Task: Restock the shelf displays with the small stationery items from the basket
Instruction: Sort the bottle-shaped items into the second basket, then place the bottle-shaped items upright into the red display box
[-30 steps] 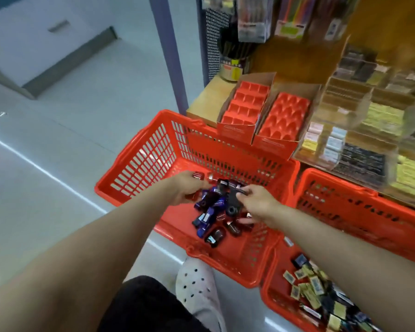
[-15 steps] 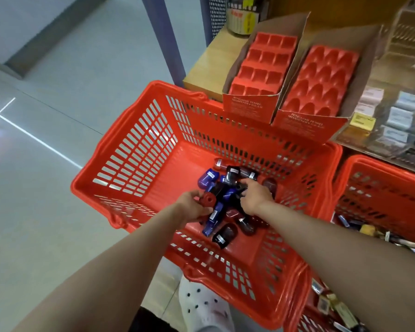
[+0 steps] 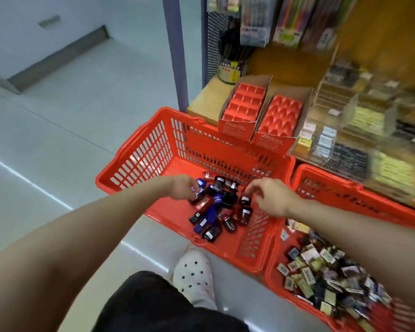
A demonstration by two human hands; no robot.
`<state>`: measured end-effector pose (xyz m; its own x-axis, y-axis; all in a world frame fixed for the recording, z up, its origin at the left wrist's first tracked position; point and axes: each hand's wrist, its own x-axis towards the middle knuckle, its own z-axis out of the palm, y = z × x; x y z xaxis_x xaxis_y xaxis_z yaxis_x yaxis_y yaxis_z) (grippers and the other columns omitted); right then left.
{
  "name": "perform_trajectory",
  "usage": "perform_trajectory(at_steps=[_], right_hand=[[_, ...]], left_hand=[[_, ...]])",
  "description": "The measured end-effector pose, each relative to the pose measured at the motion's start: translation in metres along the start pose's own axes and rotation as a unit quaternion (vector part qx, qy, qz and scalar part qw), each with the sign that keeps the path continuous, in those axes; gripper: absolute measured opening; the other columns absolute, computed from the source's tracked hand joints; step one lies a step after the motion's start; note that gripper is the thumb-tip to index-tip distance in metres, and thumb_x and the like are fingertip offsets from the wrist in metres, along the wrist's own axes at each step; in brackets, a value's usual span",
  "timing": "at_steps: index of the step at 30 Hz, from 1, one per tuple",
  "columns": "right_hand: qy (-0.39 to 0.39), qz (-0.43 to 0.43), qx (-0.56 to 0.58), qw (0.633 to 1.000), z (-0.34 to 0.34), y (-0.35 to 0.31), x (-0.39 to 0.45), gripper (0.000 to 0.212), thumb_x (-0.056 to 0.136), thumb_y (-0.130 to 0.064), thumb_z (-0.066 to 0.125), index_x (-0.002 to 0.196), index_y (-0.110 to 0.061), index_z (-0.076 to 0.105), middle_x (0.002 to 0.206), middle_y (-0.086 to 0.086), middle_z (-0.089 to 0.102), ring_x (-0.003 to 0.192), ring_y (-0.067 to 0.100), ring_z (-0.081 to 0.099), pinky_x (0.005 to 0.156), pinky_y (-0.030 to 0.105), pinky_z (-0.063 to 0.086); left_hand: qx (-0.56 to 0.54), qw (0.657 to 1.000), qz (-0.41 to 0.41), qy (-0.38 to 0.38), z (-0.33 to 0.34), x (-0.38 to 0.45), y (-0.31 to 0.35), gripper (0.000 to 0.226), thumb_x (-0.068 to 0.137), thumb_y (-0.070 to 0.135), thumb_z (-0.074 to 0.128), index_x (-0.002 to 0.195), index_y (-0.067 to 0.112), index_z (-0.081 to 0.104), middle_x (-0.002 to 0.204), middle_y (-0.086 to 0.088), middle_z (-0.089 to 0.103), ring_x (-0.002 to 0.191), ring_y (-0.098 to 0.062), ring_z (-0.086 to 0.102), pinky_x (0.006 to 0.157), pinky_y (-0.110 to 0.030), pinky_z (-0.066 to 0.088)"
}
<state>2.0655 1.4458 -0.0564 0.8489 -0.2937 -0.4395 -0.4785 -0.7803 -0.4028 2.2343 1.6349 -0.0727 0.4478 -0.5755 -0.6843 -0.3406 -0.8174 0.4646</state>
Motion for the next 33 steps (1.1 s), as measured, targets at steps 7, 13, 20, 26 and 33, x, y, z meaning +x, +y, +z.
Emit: perform_trajectory(at_steps=[7, 13, 20, 26, 33], right_hand=[[-0.046, -0.03, -0.077, 0.995, -0.026, -0.038, -0.004, 0.036, 0.09, -0.007, 0.052, 0.123, -0.018, 0.061, 0.116, 0.004, 0.066, 0.108, 0.022, 0.061, 0.096, 0.031, 0.047], [-0.063, 0.025, -0.045, 0.997, -0.025, -0.033, 0.028, 0.036, 0.092, -0.008, 0.051, 0.126, -0.016, 0.059, 0.122, 0.006, 0.063, 0.106, 0.024, 0.063, 0.082, 0.028, 0.05], [-0.043, 0.223, 0.145, 0.963, 0.053, -0.009, 0.095, 0.018, 0.094, -0.018, 0.055, 0.1, -0.003, 0.063, 0.098, 0.017, 0.071, 0.08, 0.032, 0.073, 0.06, 0.03, 0.058], [-0.037, 0.278, 0.134, 0.95, 0.1, 0.009, 0.142, 0.051, 0.088, -0.048, 0.066, 0.113, -0.003, 0.063, 0.119, 0.012, 0.066, 0.109, 0.029, 0.064, 0.085, 0.031, 0.052], [-0.012, 0.252, 0.105, 0.962, 0.106, 0.022, 0.153, 0.034, 0.087, -0.031, 0.068, 0.114, -0.011, 0.066, 0.116, 0.011, 0.068, 0.109, 0.029, 0.064, 0.083, 0.028, 0.049]], left_hand=[[-0.018, 0.995, 0.058, 0.084, 0.02, -0.053, -0.009, 0.027, 0.095, 0.009, 0.053, 0.12, 0.013, 0.064, 0.118, -0.006, 0.067, 0.108, -0.022, 0.063, 0.091, -0.029, 0.051], [-0.106, 0.987, 0.041, 0.116, 0.013, -0.032, -0.009, 0.025, 0.096, 0.008, 0.055, 0.119, 0.013, 0.06, 0.114, -0.004, 0.068, 0.101, -0.018, 0.064, 0.082, -0.027, 0.05], [-0.128, 0.988, 0.011, 0.091, 0.012, 0.033, -0.03, 0.03, 0.094, 0.013, 0.062, 0.124, 0.019, 0.056, 0.118, 0.0, 0.063, 0.108, -0.02, 0.063, 0.092, -0.037, 0.053], [-0.119, 0.989, -0.009, 0.088, 0.031, 0.101, -0.033, 0.037, 0.089, 0.011, 0.069, 0.125, 0.01, 0.058, 0.115, -0.009, 0.064, 0.1, -0.026, 0.062, 0.084, -0.031, 0.051], [-0.36, 0.926, -0.044, 0.106, 0.053, 0.122, -0.042, 0.019, 0.095, 0.009, 0.062, 0.114, 0.014, 0.059, 0.089, 0.002, 0.058, 0.079, -0.015, 0.055, 0.082, -0.036, 0.052]])
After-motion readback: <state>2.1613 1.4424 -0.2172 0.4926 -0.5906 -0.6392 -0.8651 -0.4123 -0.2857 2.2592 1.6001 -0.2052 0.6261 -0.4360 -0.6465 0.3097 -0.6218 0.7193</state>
